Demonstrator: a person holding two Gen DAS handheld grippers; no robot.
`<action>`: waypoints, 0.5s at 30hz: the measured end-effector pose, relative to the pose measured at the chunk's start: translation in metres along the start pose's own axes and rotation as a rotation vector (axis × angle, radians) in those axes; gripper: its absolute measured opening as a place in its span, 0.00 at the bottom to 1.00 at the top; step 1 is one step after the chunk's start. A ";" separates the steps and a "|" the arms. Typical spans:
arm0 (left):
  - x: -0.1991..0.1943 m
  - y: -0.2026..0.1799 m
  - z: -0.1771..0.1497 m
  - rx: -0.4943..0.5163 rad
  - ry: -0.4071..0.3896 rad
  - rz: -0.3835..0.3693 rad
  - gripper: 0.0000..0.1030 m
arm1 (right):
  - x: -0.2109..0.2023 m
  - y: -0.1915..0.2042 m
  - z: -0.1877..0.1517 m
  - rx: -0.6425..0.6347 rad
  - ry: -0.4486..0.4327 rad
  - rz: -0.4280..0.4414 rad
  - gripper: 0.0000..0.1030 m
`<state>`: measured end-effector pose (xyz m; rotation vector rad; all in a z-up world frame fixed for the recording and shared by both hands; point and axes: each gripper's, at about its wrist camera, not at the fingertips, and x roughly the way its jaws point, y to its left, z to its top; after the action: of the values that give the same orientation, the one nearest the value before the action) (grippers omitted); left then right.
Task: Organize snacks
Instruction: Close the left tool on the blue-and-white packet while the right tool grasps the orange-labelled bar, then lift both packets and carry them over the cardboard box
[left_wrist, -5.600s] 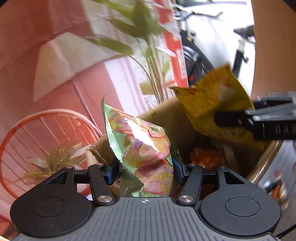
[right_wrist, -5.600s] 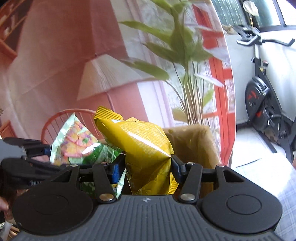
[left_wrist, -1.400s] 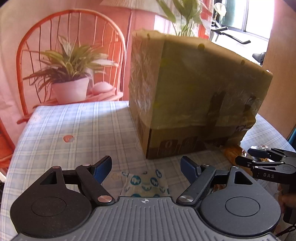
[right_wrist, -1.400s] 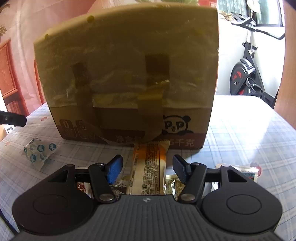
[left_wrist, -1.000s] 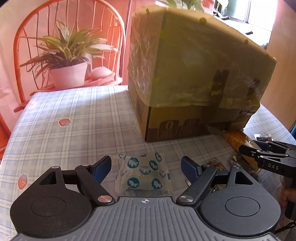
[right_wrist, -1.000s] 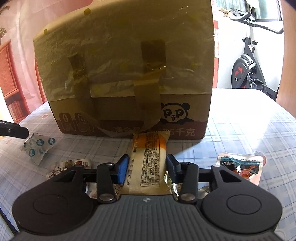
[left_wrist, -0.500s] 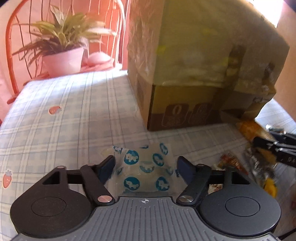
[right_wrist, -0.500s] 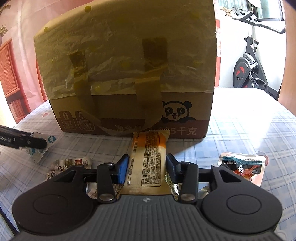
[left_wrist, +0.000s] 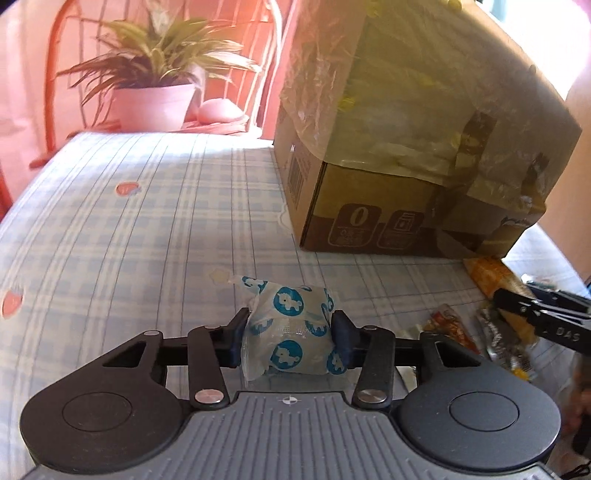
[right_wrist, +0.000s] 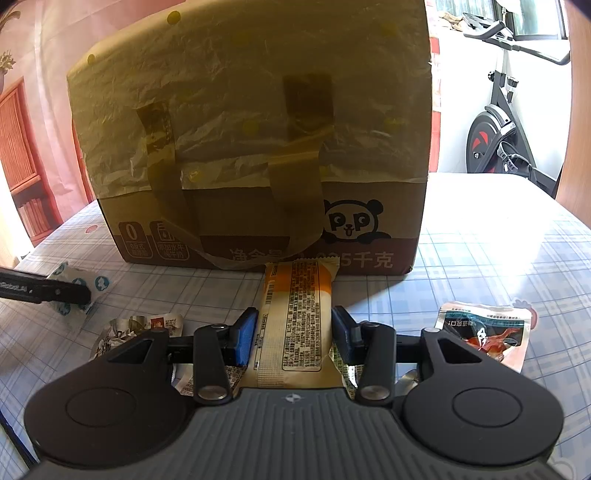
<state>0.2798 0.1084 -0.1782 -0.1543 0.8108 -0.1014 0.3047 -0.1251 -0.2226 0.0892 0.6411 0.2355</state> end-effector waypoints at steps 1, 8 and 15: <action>-0.003 -0.001 -0.004 -0.009 -0.004 0.000 0.47 | 0.000 0.000 0.000 0.000 0.000 0.000 0.45; -0.012 -0.007 -0.010 0.002 -0.018 -0.002 0.45 | 0.002 -0.001 0.000 0.009 0.009 0.006 0.45; -0.011 -0.008 -0.014 0.013 -0.018 -0.004 0.46 | 0.003 -0.001 0.000 0.005 0.013 0.003 0.45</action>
<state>0.2617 0.1005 -0.1778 -0.1443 0.7919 -0.1093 0.3065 -0.1254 -0.2246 0.0938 0.6547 0.2372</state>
